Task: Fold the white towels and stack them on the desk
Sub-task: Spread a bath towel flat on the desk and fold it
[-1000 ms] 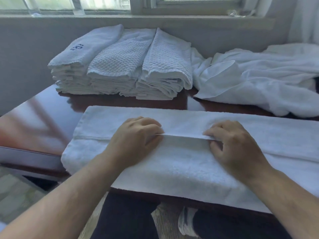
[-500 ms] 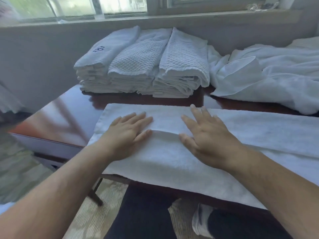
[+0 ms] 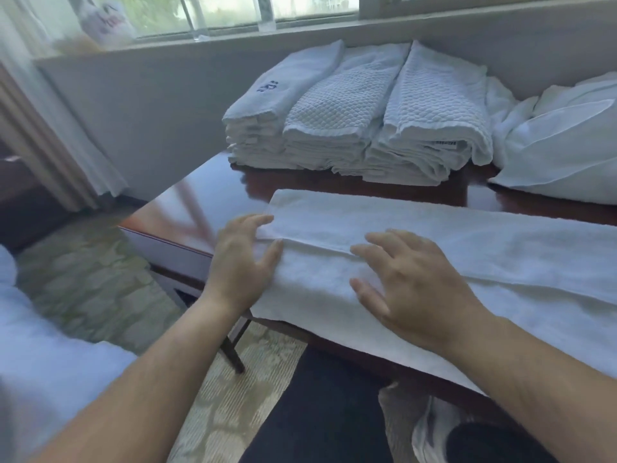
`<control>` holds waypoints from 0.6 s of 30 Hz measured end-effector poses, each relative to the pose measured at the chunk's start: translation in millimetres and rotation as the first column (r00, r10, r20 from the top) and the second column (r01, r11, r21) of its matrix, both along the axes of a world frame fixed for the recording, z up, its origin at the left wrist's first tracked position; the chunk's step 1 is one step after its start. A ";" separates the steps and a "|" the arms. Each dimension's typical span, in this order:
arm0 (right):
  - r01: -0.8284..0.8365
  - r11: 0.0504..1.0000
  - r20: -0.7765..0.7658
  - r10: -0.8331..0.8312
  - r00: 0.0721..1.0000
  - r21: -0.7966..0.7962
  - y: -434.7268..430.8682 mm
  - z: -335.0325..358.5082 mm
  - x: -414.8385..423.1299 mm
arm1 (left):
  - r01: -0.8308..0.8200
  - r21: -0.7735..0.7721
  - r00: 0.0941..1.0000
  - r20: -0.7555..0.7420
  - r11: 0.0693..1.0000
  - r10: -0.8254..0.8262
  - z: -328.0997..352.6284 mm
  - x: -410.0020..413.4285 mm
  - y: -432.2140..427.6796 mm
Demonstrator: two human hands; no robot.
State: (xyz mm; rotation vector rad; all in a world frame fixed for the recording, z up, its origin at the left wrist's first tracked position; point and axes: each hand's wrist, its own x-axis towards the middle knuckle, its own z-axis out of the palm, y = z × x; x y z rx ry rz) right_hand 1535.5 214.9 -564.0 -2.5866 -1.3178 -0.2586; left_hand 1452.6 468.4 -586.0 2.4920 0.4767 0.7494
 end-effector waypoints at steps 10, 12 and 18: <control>0.002 0.996 -0.020 -0.004 1.000 -0.086 6.4 -4.8 -18.9 | -0.200 -0.782 0.976 -0.106 0.590 0.190 -61.5 -55.7 -16.4; -0.014 0.993 -0.002 0.014 1.000 -0.113 5.4 -4.8 -22.1 | -0.168 -0.773 0.982 -0.078 0.612 0.171 -60.2 -59.3 -11.1; -0.054 0.992 -0.008 0.053 0.999 -0.113 4.7 -0.3 -25.0 | -0.129 -0.773 0.991 -0.121 0.621 0.056 -57.7 -70.3 -0.5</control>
